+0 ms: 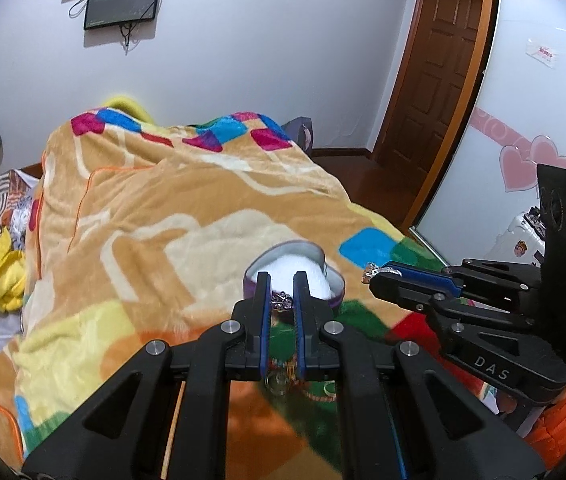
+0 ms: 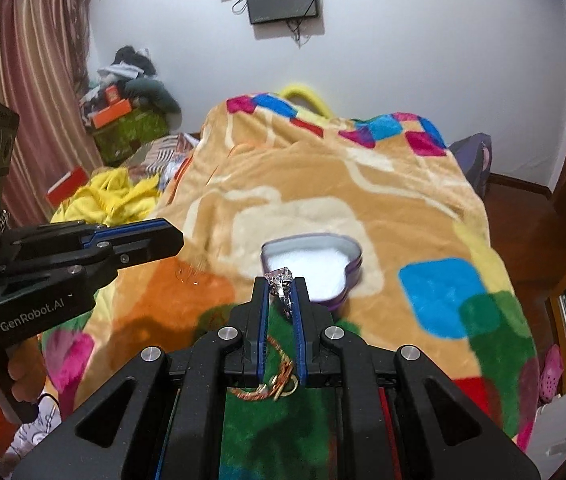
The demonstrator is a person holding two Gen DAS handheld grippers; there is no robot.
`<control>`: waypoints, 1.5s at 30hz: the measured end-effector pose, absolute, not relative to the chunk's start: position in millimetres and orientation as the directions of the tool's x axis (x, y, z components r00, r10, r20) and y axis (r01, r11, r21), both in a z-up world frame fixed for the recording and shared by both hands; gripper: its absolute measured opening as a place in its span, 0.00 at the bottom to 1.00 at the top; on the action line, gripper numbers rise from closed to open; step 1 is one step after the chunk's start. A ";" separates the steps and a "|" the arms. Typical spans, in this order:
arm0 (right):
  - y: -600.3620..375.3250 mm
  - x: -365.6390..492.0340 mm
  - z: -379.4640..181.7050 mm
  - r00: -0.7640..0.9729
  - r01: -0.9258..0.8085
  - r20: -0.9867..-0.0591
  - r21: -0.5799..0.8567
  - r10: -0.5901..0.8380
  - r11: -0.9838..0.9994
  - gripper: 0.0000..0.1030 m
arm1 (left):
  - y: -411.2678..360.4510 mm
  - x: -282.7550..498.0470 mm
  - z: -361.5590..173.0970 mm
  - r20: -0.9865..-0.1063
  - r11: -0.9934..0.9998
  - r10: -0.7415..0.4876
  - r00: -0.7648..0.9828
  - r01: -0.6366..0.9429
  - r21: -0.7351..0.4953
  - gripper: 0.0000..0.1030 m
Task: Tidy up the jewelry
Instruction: 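Carry both held earrings over the purple heart tin with both tools, then open both tools to drop the earrings into the tin, then withdraw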
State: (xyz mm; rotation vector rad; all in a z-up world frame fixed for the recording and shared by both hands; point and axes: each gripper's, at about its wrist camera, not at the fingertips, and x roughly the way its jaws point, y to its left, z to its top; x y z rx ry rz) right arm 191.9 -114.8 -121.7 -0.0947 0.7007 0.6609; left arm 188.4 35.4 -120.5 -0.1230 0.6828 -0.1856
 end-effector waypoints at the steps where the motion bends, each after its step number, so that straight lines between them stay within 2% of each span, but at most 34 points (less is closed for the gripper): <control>1: -115.0 195.2 -120.6 0.577 -0.588 -0.621 0.135 0.531 0.798 0.10 | 34.7 193.1 -119.5 -0.613 0.976 -0.213 0.761 0.135 -0.171 0.09; 15: -118.4 235.4 -130.6 0.595 -0.537 -0.611 0.183 0.523 0.824 0.10 | 34.5 246.4 -136.8 -0.651 0.974 -0.227 0.725 0.153 -0.169 0.09; 30: -102.1 276.3 -169.6 0.480 -0.551 -0.707 0.218 0.519 0.806 0.10 | 33.9 289.9 -174.8 -0.734 0.964 -0.267 0.624 0.167 -0.209 0.09; 45: -102.6 277.1 -165.8 0.459 -0.570 -0.728 0.198 0.509 0.797 0.10 | 31.6 283.8 -169.6 -0.729 0.962 -0.274 0.627 0.190 -0.198 0.09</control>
